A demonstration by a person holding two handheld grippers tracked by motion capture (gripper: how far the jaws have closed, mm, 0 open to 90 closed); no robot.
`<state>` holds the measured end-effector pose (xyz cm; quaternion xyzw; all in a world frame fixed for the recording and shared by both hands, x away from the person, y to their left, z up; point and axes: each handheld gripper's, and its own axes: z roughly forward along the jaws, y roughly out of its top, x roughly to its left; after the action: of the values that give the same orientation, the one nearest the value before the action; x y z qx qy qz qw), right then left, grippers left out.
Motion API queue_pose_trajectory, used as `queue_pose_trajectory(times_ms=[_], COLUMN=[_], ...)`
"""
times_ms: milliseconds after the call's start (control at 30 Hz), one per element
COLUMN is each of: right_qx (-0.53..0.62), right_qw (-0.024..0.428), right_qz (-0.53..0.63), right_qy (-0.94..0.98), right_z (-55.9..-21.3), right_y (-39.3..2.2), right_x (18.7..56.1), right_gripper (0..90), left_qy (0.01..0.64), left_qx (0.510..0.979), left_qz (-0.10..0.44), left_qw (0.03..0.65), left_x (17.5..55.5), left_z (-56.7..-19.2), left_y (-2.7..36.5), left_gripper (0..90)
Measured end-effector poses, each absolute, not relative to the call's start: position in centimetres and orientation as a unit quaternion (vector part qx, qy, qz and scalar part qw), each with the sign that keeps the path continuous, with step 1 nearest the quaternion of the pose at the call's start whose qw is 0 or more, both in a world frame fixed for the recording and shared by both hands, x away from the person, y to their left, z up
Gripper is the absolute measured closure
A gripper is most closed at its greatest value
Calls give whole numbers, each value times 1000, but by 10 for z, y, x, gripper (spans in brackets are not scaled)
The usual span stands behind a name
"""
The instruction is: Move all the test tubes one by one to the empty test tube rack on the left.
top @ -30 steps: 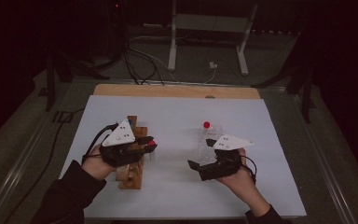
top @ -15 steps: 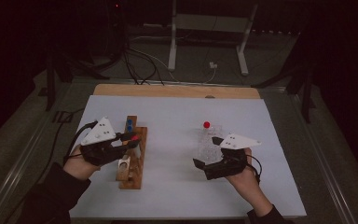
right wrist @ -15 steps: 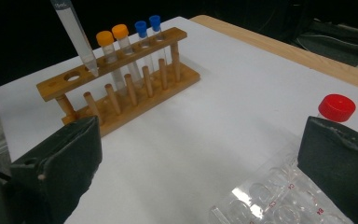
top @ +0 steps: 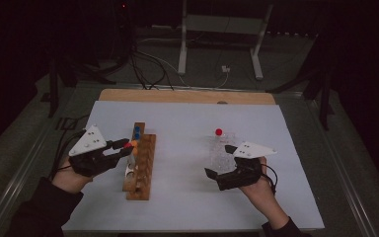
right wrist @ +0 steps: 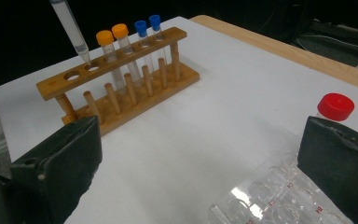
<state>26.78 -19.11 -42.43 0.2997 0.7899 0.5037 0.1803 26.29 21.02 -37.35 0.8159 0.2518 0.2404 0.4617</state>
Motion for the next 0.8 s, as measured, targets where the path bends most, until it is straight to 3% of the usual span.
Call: queue_pose_trajectory(times_ms=[800], right_qx=[300], right_qw=[173], right_qz=[505], right_qy=[791], right_z=[-425], right_y=[-192], right_x=[268], right_gripper=[0], left_qy=[288], left_qx=[817], left_qz=[215], left_qw=[451], left_x=[276], left_z=[-426], left_y=[214], left_gripper=[722])
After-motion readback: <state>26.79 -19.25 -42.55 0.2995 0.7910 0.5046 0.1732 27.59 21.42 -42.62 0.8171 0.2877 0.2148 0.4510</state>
